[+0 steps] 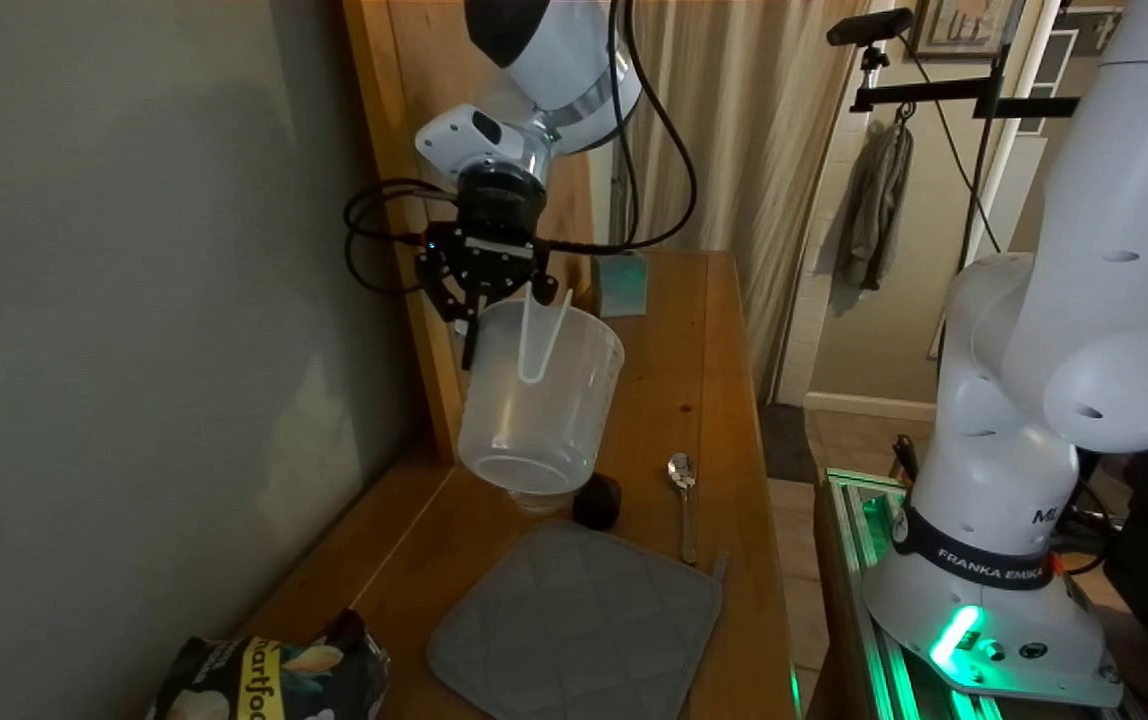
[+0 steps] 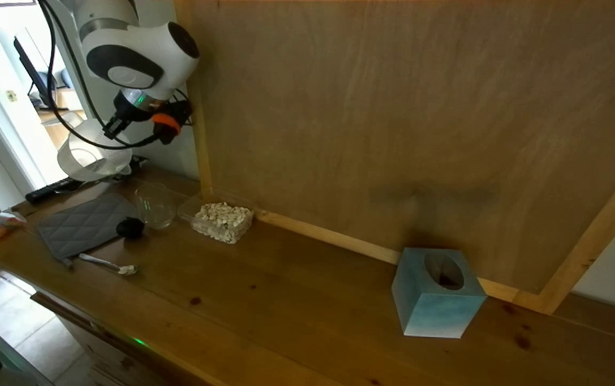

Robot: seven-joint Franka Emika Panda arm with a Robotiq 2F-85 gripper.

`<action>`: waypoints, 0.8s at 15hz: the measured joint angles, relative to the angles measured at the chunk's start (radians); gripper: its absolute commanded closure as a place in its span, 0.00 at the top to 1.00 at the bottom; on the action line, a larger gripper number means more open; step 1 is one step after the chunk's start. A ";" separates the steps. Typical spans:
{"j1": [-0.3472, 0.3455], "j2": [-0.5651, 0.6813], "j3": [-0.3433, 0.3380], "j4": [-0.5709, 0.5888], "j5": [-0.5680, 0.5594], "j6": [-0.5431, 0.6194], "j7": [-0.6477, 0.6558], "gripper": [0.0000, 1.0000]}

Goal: Pour the contents of the plastic jar into the glass cup

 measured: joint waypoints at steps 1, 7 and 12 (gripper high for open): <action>-0.002 0.001 -0.001 0.000 0.000 -0.005 -0.002 0.01; -0.013 0.006 -0.005 0.000 0.001 -0.032 -0.035 0.01; -0.021 0.017 -0.012 0.005 0.011 -0.065 -0.070 0.01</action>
